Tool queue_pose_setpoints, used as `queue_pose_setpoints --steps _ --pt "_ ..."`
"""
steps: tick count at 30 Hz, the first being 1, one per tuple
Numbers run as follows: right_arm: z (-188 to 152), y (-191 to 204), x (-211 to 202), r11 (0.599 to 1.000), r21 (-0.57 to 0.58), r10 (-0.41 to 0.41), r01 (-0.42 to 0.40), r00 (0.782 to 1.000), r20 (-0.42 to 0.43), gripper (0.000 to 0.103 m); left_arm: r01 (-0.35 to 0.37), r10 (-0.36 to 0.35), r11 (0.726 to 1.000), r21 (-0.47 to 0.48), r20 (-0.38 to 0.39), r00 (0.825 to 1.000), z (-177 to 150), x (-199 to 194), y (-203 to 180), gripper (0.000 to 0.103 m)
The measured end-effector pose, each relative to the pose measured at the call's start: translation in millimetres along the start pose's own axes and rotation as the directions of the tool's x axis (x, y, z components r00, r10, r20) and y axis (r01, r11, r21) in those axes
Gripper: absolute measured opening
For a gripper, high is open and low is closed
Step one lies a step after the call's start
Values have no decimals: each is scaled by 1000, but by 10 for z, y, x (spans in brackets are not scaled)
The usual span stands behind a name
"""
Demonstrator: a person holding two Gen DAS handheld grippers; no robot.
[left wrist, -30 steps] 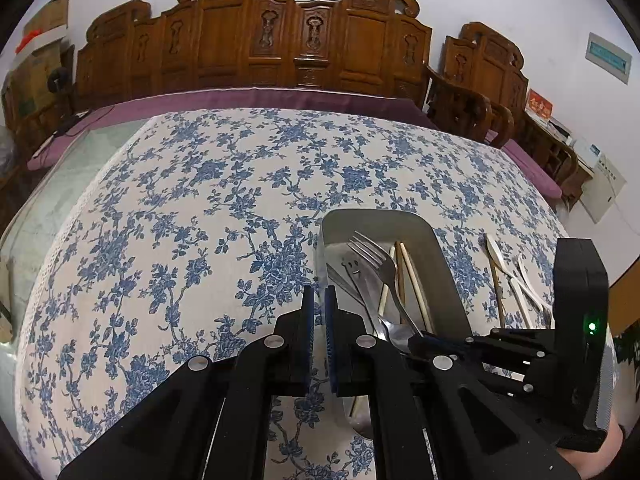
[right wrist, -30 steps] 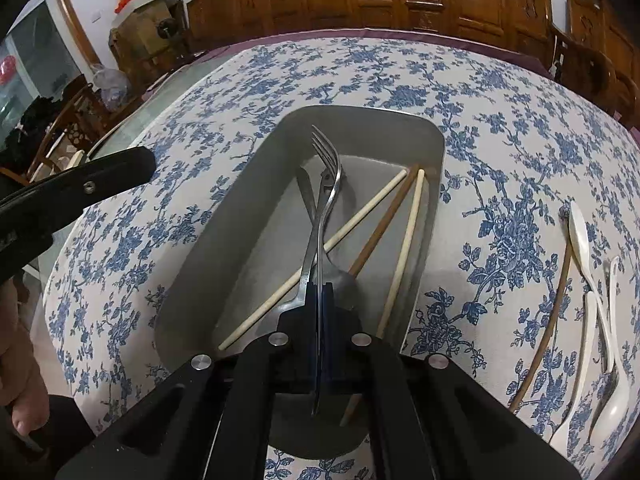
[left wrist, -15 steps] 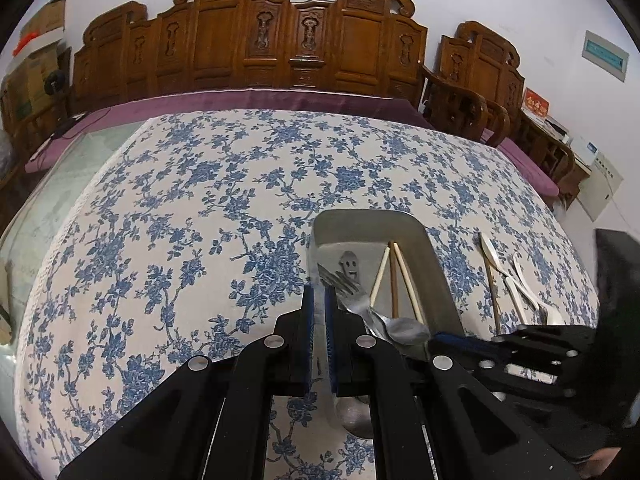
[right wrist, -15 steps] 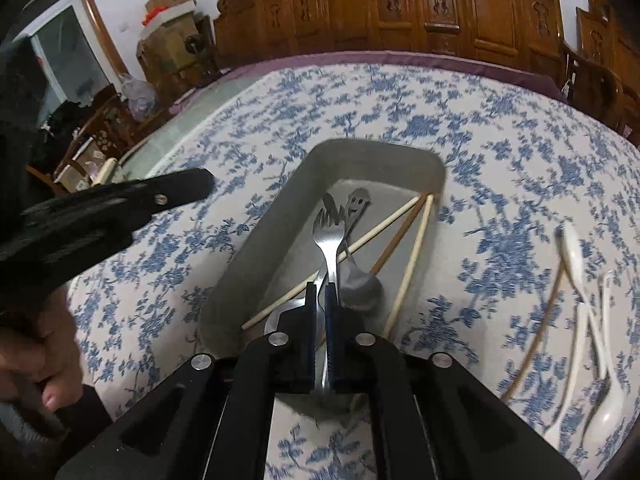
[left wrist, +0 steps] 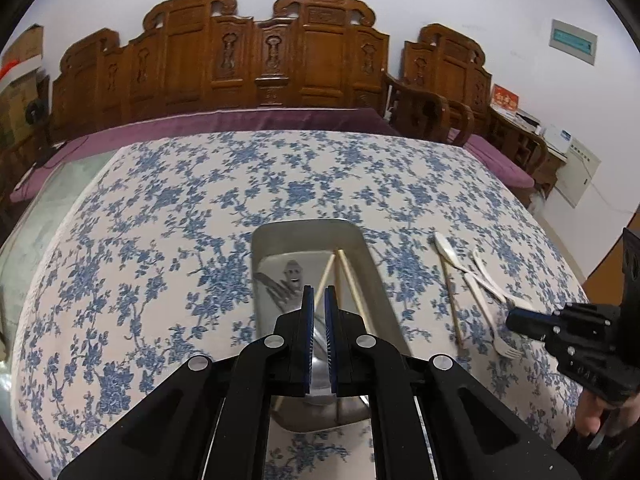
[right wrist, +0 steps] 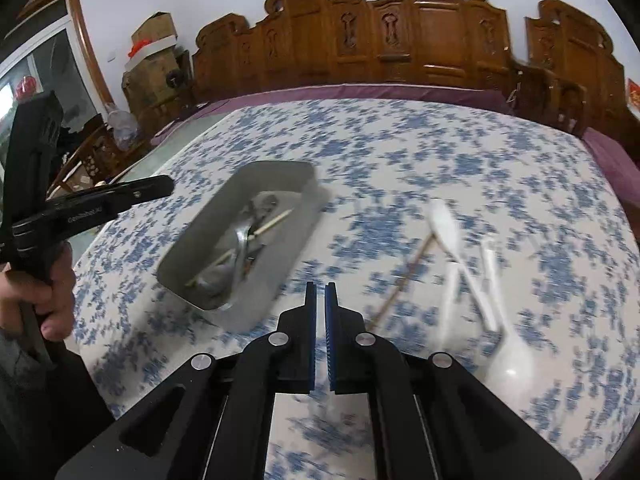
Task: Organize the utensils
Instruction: 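Grasp a white plastic spoon with the right tool while the left tool returns to the pile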
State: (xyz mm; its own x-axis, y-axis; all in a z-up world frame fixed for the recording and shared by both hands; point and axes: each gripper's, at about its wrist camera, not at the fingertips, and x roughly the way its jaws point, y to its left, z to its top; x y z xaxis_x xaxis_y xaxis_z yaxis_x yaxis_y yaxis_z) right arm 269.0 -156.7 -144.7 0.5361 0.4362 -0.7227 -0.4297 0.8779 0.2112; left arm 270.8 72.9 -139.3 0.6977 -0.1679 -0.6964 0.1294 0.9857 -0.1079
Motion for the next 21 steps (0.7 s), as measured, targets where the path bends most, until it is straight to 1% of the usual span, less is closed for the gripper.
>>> queue_pose_setpoints --steps 6,9,10,11,13,15,16,17,18,19,21 --pt "-122 -225 -124 998 -2 -58 58 998 3 7 22 -22 1000 21 8 1000 -39 -22 -162 5" --pt "-198 -377 -134 995 -8 -96 96 995 -13 7 24 -24 999 30 1 1000 -67 13 -244 5" --pt "-223 -451 -130 994 -5 -109 109 994 -22 7 24 -24 999 34 -3 1000 -79 32 -279 6" --pt "-242 -523 -122 992 -4 -125 125 992 -31 7 25 -25 999 42 -8 1000 -91 47 -321 14" --pt "-265 -635 -109 988 -9 -155 155 987 -40 7 31 -31 998 63 -9 999 -120 62 -419 26" --pt "-284 -765 -69 983 -13 -185 184 981 -57 7 39 -38 996 78 -13 999 -141 74 -508 27" --pt "-287 -808 -50 981 -14 -193 192 979 -64 7 49 -47 995 86 -17 999 -157 84 -570 28" --pt "-288 -869 -20 980 -16 -200 200 977 -75 12 54 -52 994 91 -20 998 -167 89 -601 32" --pt "-291 -908 3 979 -18 -206 205 975 -83 17 58 -56 993 98 -22 998 -183 91 -650 33" --pt "-292 -960 42 977 -21 -215 214 972 -94 24 65 -62 992 109 -27 998 -203 101 -711 34" --pt "-288 -1045 107 975 -21 -224 223 968 -110 25 71 -67 990 126 -34 997 -241 117 -801 34"
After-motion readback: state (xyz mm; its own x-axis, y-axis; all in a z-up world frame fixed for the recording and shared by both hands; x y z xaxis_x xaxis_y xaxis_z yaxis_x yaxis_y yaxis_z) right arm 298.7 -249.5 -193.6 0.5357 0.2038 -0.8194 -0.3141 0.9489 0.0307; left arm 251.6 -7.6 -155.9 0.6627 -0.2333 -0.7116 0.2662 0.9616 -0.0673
